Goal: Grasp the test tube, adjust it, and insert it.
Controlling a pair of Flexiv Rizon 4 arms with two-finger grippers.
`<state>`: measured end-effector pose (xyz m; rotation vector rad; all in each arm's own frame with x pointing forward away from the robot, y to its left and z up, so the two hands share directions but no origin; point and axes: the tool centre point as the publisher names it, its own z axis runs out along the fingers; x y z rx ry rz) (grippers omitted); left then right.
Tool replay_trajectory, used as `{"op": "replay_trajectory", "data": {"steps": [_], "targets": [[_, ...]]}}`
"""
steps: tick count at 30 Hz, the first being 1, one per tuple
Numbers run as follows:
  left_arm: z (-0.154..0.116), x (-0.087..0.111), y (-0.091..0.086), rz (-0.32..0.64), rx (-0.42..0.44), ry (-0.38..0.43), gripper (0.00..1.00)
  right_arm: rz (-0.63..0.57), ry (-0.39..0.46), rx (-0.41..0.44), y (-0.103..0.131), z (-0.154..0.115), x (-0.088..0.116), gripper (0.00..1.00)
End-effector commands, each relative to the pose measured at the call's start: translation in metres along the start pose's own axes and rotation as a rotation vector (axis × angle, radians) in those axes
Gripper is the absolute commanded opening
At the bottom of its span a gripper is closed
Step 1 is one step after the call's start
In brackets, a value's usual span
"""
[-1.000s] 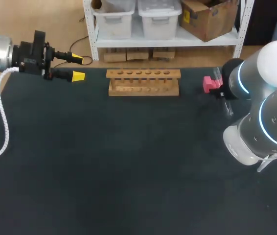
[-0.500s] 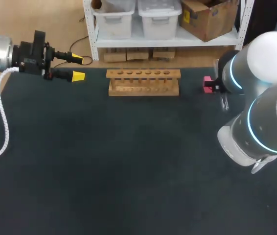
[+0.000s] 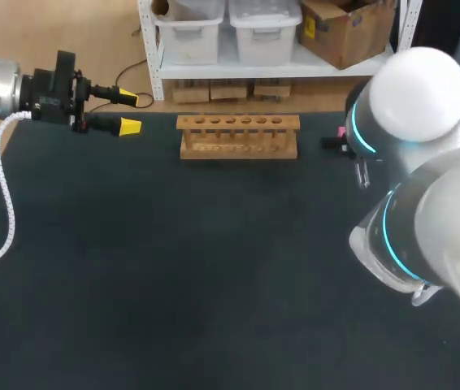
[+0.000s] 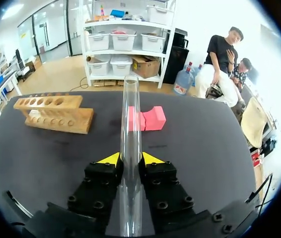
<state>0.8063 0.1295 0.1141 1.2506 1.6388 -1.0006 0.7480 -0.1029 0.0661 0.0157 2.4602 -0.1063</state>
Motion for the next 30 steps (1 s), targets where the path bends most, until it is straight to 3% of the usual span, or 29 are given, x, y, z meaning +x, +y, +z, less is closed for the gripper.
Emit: {"op": "replay_trajectory", "data": {"steps": [1,11,22,30], "targets": [[0.000,0.001,0.000,0.002,-0.001,-0.002,1.00,-0.010,-0.009,0.103,0.011,-0.022,0.008,0.00],[0.000,0.001,0.000,0.002,-0.001,-0.002,1.00,-0.061,-0.035,0.059,0.039,-0.021,0.005,0.00],[0.000,0.001,0.000,0.002,-0.001,-0.002,1.00,-0.062,-0.070,0.032,0.076,-0.007,-0.039,0.00],[0.000,0.001,0.000,0.002,-0.001,-0.002,1.00,-0.038,-0.063,-0.022,0.111,0.002,-0.055,0.00]]}}
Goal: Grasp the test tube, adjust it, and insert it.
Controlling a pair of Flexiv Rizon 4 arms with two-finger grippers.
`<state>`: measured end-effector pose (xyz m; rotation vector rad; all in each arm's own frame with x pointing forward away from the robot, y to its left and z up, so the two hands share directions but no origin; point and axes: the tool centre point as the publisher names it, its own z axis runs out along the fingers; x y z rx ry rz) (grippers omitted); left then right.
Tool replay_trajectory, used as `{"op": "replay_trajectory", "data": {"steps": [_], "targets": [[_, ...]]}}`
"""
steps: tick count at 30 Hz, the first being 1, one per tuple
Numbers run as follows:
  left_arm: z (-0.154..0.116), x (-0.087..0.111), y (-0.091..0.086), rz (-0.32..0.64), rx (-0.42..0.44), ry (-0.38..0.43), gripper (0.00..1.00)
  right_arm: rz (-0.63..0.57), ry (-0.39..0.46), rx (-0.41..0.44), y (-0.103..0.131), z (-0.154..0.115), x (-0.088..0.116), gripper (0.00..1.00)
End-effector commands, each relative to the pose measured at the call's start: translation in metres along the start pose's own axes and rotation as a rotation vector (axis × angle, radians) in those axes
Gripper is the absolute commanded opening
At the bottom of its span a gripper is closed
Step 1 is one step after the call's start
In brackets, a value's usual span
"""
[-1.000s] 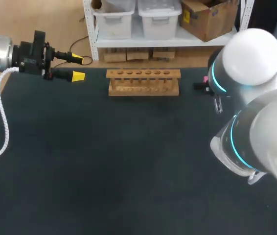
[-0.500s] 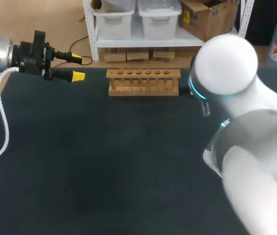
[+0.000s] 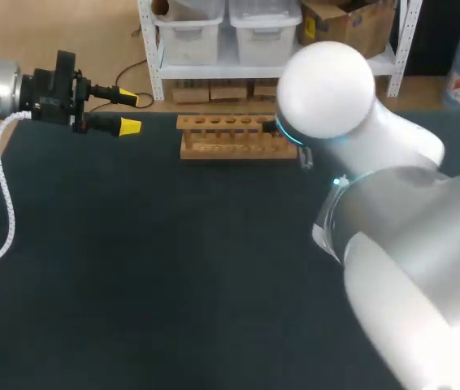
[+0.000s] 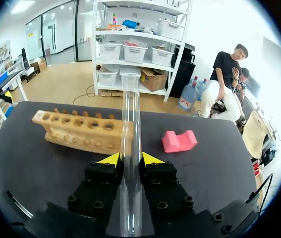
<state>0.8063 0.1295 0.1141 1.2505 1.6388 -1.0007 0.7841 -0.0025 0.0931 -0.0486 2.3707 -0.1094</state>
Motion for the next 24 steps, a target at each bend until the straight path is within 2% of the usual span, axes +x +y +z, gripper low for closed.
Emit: {"op": "replay_trajectory", "data": {"steps": [1,8,24], "targets": [[0.000,0.001,0.000,0.003,-0.001,-0.002,1.00,0.009,0.031,-0.015,0.015,0.010,-0.008,0.00],[0.000,0.001,0.000,0.003,-0.001,-0.002,1.00,0.020,0.065,-0.042,0.034,0.009,0.000,0.00],[0.000,0.001,0.000,0.003,-0.001,-0.002,1.00,0.042,0.107,-0.083,0.055,0.020,0.012,0.00]]}}
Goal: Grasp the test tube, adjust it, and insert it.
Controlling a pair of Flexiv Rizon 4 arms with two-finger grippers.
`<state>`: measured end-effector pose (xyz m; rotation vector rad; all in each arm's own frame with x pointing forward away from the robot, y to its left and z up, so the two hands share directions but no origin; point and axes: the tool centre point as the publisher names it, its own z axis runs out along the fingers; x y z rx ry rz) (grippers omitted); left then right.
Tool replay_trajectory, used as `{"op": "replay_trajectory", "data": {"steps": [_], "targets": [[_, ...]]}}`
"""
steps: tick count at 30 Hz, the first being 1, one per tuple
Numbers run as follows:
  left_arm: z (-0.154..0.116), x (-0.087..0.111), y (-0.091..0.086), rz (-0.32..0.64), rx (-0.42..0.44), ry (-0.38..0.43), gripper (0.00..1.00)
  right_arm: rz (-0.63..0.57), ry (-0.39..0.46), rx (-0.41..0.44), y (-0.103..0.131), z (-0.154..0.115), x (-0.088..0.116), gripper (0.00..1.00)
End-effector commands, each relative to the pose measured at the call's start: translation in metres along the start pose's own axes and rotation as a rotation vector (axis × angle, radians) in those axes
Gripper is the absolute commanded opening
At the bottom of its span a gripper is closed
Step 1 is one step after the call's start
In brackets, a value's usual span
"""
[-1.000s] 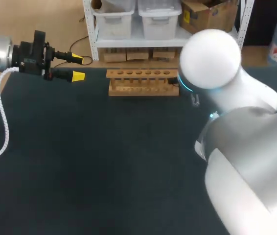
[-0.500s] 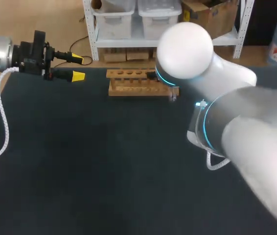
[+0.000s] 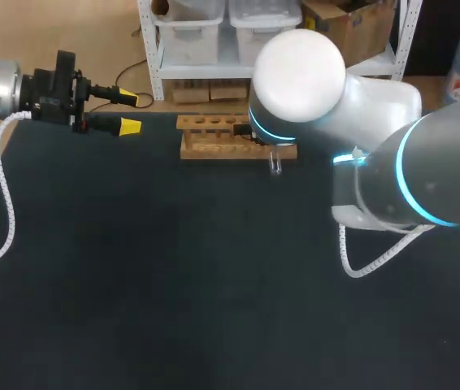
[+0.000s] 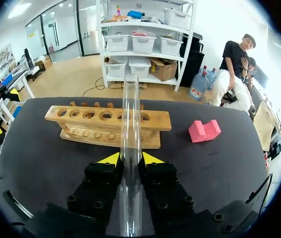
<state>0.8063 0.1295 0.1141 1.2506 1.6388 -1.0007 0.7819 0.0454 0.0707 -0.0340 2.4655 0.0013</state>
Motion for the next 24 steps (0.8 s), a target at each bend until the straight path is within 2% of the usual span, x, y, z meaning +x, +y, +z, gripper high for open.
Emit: {"op": "replay_trajectory", "data": {"steps": [1,24], "targets": [[0.000,0.001,0.000,0.003,-0.001,-0.002,1.00,0.013,0.019,-0.009,0.005,0.010,-0.002,0.00],[0.000,0.001,0.000,0.003,-0.001,-0.002,1.00,0.049,0.043,-0.028,0.008,0.032,-0.005,0.00]]}}
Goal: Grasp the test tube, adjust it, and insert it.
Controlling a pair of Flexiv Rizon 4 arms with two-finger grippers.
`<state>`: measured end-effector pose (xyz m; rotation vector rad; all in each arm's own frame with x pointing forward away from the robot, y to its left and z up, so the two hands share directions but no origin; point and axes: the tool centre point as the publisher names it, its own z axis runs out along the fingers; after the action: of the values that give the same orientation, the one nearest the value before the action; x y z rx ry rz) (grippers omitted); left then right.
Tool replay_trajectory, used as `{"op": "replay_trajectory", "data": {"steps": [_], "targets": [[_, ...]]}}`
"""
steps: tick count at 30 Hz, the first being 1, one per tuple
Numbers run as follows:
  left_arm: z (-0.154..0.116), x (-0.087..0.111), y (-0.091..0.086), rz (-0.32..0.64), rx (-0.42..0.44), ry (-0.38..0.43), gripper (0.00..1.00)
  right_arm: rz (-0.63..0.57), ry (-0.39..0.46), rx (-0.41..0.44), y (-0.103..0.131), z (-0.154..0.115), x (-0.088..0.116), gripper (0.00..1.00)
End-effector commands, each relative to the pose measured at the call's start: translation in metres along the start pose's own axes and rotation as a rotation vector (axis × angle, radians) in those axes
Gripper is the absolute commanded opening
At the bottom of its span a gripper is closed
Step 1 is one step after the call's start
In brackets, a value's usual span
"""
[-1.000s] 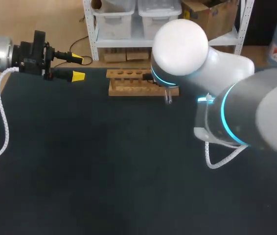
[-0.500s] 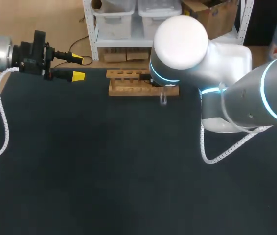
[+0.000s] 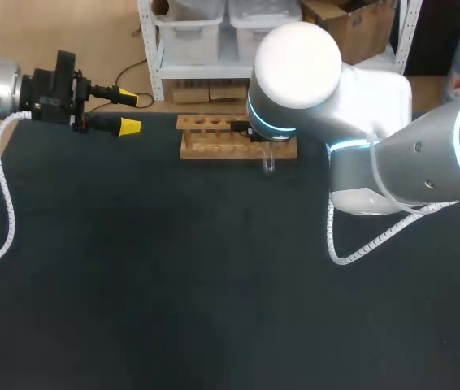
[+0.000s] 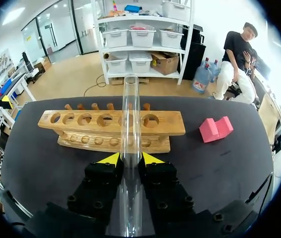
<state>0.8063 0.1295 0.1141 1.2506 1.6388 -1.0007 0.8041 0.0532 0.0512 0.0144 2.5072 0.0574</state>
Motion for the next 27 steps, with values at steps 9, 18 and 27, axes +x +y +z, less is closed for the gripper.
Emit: {"op": "replay_trajectory", "data": {"steps": [9,18,27], "targets": [[0.000,0.001,0.000,0.003,-0.001,-0.002,1.00,0.008,0.015,-0.004,0.002,0.010,0.000,0.00],[0.000,0.001,0.000,0.003,-0.001,-0.002,1.00,0.002,0.043,-0.012,0.004,0.015,0.003,0.00],[0.000,0.001,0.000,0.003,-0.001,-0.002,1.00,-0.007,0.074,-0.019,0.004,0.019,0.008,0.00]]}}
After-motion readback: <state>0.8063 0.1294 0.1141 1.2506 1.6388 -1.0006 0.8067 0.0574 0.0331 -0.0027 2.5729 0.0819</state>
